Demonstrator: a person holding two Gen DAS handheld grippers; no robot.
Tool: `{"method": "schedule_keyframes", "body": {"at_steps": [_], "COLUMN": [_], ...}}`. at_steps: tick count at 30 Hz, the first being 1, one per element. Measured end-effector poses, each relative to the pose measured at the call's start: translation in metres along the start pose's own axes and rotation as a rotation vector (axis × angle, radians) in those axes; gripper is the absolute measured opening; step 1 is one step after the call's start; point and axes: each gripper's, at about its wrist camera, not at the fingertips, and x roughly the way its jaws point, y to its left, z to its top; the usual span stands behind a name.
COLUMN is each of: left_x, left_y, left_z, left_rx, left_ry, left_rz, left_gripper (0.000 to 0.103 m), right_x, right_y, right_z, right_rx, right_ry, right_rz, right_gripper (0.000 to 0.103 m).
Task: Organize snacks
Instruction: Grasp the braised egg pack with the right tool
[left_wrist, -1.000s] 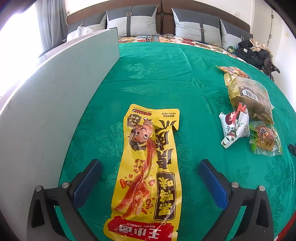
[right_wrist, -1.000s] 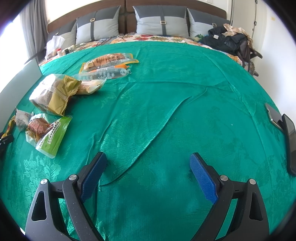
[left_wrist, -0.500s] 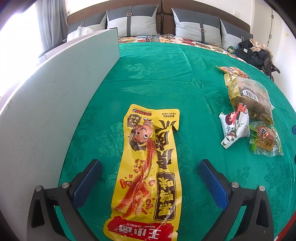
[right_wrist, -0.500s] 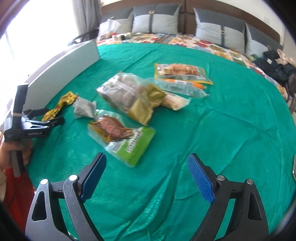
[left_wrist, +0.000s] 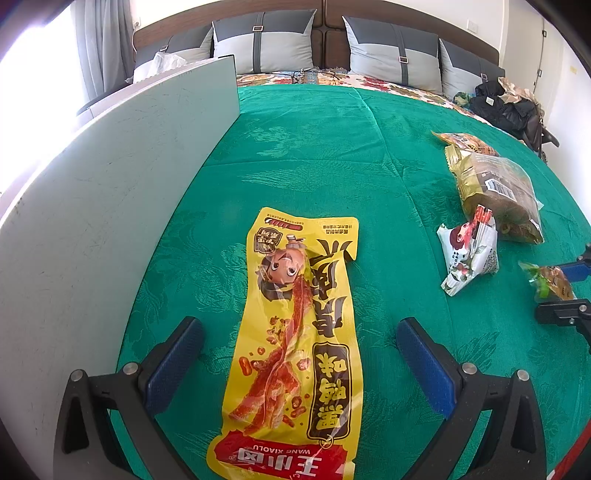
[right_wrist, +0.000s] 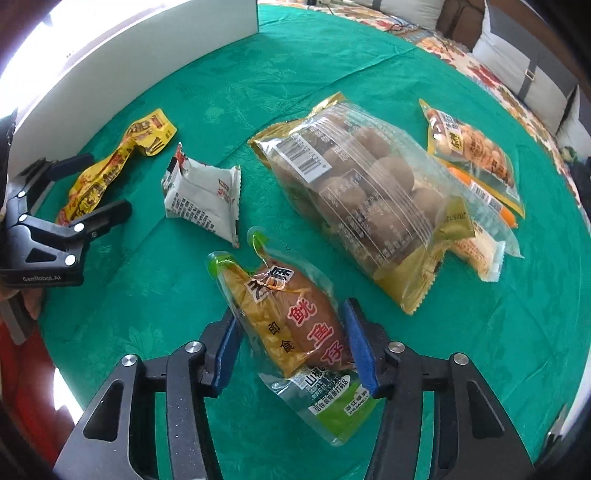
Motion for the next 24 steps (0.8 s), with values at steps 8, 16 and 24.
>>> {"method": "schedule_keyframes", "body": {"at_steps": [8,16,24], "left_x": [0.0,0.0,0.001], "left_y": [0.0,0.0,0.0], "left_z": [0.0,-0.001,-0.001], "left_rx": [0.0,0.0,0.0], "left_ry": [0.0,0.0,-0.001], "left_rz": [0.0,0.0,0.0], "left_gripper": [0.103,0.103,0.103], "right_x": [-0.033,-0.057,-0.063], "right_y": [-0.125,-0.225,-0.195], "right_z": [-0.082,-0.12,-0.101], "right_rx": [0.65,0.882,0.768], "right_ry": [-0.061,-0.137,-0.087], "right_rz": [0.467,0.278,0.136], "right_gripper": [0.058,0.061,0.065]}}
